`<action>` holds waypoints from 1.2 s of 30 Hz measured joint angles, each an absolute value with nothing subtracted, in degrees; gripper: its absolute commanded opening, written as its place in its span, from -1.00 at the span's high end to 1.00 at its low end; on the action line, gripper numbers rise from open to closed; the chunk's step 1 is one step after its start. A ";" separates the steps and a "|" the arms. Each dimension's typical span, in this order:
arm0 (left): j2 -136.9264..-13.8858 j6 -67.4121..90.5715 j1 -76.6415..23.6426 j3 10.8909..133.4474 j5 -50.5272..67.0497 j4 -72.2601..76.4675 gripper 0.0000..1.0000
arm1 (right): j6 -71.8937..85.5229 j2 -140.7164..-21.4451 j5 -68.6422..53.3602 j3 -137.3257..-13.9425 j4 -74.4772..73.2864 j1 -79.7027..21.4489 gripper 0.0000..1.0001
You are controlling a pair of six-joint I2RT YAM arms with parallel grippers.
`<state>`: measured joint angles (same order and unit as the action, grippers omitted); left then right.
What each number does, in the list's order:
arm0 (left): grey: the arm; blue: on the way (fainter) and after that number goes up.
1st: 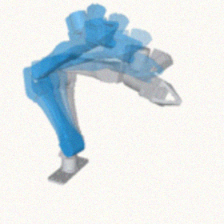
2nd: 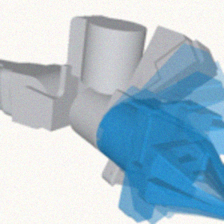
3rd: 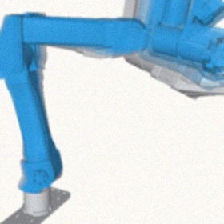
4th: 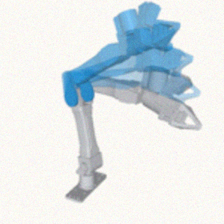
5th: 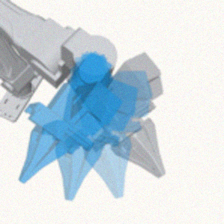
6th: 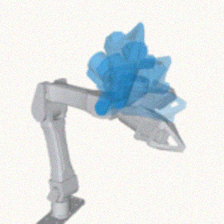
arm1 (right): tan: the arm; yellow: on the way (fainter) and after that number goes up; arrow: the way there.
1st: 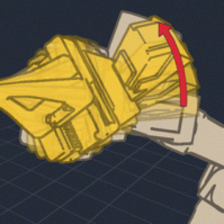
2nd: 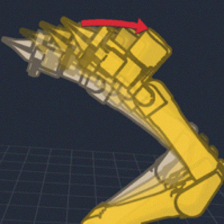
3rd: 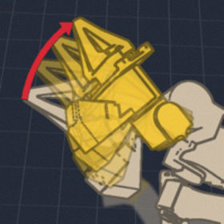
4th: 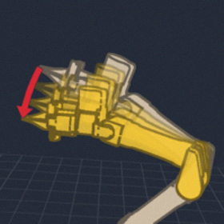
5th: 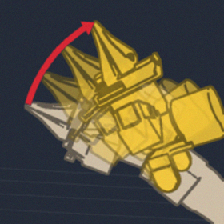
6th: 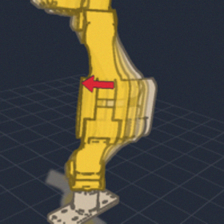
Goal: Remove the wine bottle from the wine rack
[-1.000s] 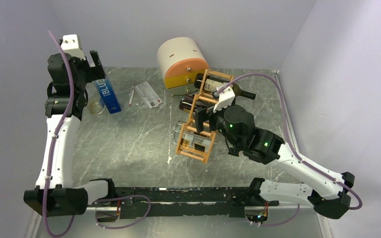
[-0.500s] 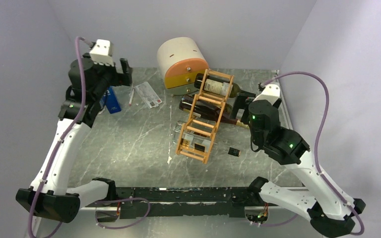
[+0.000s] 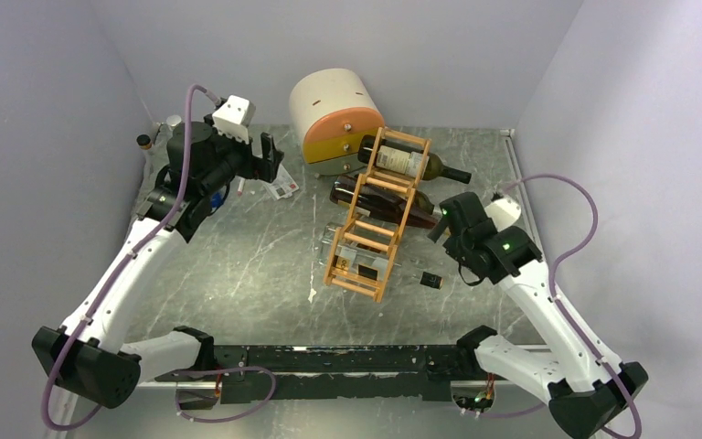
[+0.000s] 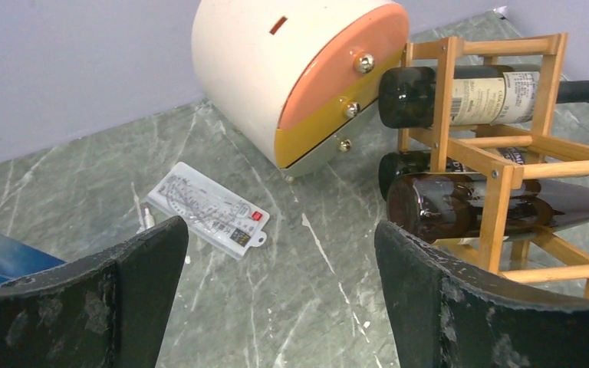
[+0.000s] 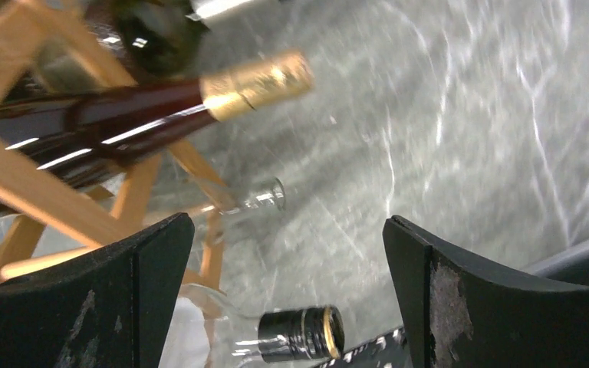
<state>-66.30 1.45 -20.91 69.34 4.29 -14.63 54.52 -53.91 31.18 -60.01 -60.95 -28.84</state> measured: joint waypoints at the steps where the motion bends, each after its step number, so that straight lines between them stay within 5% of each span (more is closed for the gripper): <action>1: -66.48 1.56 -21.02 69.34 4.58 -14.50 -0.89 | 58.78 -54.13 30.79 -59.81 -63.33 -28.84 -1.00; 14: -68.16 2.61 -23.59 69.34 5.89 -14.44 -0.86 | 89.84 -49.84 18.22 -50.02 -74.24 -28.82 -0.83; 24: -69.32 3.29 -24.58 69.36 6.35 -14.46 -0.84 | 95.83 -55.00 11.97 -48.58 -71.53 -28.82 -0.50; 36: -70.19 4.08 -24.93 69.36 7.14 -14.59 -0.77 | 101.80 -56.53 10.81 -48.29 -67.96 -30.30 -0.37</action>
<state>-70.19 4.08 -24.93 69.36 7.14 -14.59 101.80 -56.53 10.81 -48.29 -67.96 -30.30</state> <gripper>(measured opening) 0.889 0.694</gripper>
